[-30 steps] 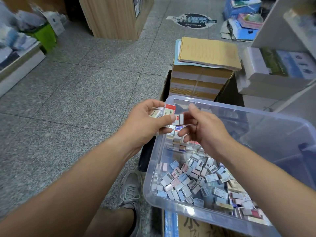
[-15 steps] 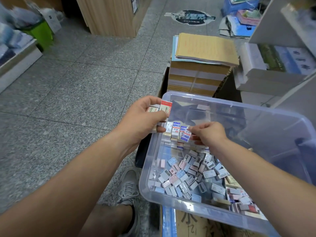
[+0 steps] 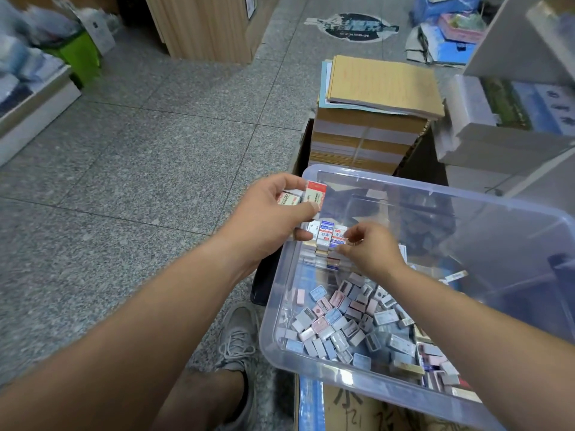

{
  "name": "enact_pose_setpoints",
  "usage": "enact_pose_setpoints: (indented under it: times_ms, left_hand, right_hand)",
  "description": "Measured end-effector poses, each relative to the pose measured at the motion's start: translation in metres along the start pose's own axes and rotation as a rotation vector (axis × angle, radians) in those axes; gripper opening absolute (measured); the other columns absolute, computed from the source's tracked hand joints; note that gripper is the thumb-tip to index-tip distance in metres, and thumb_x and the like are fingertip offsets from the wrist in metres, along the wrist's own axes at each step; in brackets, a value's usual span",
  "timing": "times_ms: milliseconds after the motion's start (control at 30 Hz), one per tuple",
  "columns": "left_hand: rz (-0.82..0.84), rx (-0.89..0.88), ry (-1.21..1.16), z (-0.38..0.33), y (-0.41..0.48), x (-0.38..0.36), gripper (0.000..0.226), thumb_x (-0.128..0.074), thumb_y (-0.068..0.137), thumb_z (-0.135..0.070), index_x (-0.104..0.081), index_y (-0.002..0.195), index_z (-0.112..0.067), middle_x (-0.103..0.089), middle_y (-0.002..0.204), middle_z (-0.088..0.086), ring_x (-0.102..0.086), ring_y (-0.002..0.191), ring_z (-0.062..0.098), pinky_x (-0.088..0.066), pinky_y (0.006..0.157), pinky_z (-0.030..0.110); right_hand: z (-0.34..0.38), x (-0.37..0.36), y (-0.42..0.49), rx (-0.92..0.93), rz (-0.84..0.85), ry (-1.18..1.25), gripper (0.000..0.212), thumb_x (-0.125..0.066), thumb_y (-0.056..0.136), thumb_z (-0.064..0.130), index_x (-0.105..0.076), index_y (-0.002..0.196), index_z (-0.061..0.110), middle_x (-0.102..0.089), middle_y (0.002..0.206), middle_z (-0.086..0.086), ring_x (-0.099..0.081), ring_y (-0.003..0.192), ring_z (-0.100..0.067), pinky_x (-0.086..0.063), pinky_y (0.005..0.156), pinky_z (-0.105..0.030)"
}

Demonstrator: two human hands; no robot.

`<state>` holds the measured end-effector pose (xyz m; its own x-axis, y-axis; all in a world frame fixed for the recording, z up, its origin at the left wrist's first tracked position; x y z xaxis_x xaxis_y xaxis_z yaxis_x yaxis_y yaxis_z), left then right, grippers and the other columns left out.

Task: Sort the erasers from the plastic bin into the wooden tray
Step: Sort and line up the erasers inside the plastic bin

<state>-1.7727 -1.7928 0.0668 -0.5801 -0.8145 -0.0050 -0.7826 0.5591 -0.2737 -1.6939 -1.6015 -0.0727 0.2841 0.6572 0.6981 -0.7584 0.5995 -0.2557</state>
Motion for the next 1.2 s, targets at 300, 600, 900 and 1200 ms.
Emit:
enact_pose_setpoints:
  times_ms: [300, 600, 900, 1200]
  left_hand:
    - [-0.03, -0.043, 0.112, 0.002, 0.001, -0.001, 0.028, -0.079, 0.087, -0.009, -0.069, 0.112, -0.014, -0.065, 0.102, 0.006, -0.062, 0.061, 0.009, -0.052, 0.051, 0.023]
    - [-0.012, -0.209, 0.399, 0.002, -0.002, -0.008, 0.027, -0.081, 0.085, -0.021, -0.07, 0.109, -0.03, -0.065, 0.085, -0.012, -0.058, 0.069, 0.003, -0.053, 0.063, 0.031]
    - [0.017, -0.095, 0.225, 0.001, -0.001, -0.008, 0.045, -0.055, 0.088, -0.011, -0.058, 0.127, -0.032, -0.062, 0.112, 0.014, -0.06, 0.074, 0.018, -0.054, 0.056, 0.026]
    - [0.031, -0.135, 0.165, 0.006, 0.005, -0.005, 0.027, -0.071, 0.09, 0.0, -0.066, 0.113, -0.014, -0.06, 0.101, 0.007, -0.063, 0.071, 0.011, -0.058, 0.061, 0.025]
  right_hand:
    - [0.039, 0.023, -0.02, 0.028, -0.126, 0.021, 0.025, -0.067, 0.096, 0.036, -0.072, 0.086, 0.013, -0.071, 0.082, -0.004, -0.065, 0.078, -0.018, -0.047, 0.067, -0.031]
    - [0.092, 0.057, -0.061, -0.065, 0.306, 0.941, 0.011, -0.063, 0.099, 0.023, -0.067, 0.098, 0.012, -0.067, 0.085, -0.008, -0.06, 0.062, -0.015, -0.046, 0.051, -0.026]
    - [0.005, 0.04, -0.018, -0.444, 0.138, 0.538, 0.004, -0.069, 0.092, -0.002, -0.068, 0.096, -0.003, -0.072, 0.101, -0.022, -0.069, 0.081, -0.027, -0.062, 0.075, -0.04]
    - [-0.002, 0.014, 0.002, -0.412, -0.051, 0.333, 0.027, -0.085, 0.08, 0.01, -0.062, 0.066, 0.01, -0.073, 0.076, -0.019, -0.074, 0.07, -0.034, -0.062, 0.075, -0.054]
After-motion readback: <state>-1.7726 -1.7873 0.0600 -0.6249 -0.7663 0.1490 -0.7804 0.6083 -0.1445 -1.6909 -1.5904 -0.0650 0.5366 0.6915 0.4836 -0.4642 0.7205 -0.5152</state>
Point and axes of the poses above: each hand's wrist, its own y-axis towards the middle knuckle, its own x-axis out of the back of the hand, z = x × y, the point moved 2 cm from there along y, towards the middle knuckle
